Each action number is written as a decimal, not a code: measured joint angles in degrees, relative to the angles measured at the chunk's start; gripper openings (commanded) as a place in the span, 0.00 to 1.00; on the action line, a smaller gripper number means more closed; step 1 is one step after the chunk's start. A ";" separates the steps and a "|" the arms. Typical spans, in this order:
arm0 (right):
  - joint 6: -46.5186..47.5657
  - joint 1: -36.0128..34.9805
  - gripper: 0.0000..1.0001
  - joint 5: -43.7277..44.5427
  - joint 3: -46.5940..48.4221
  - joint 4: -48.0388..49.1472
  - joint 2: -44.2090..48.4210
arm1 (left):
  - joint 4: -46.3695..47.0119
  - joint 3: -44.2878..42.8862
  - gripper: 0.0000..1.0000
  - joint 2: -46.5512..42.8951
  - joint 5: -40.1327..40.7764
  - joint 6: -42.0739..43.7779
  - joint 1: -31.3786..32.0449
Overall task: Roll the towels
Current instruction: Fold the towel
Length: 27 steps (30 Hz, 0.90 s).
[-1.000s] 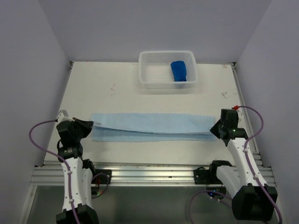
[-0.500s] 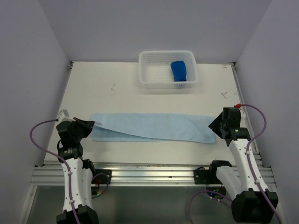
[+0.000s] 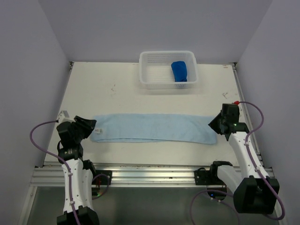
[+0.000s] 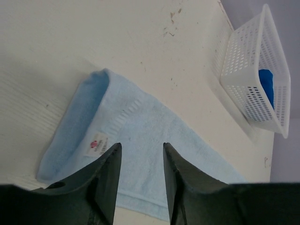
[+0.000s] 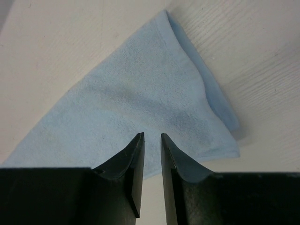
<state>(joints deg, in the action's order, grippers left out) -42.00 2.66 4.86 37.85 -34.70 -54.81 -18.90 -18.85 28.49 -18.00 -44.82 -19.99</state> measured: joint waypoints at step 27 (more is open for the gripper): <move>8.72 0.24 0.53 2.97 6.75 -0.83 -13.57 | 10.86 -15.54 1.00 28.87 -6.05 6.51 8.26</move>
<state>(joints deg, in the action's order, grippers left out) -33.28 2.90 7.84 44.60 -35.53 -68.38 -8.03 -34.39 57.36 -24.05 -38.30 -11.73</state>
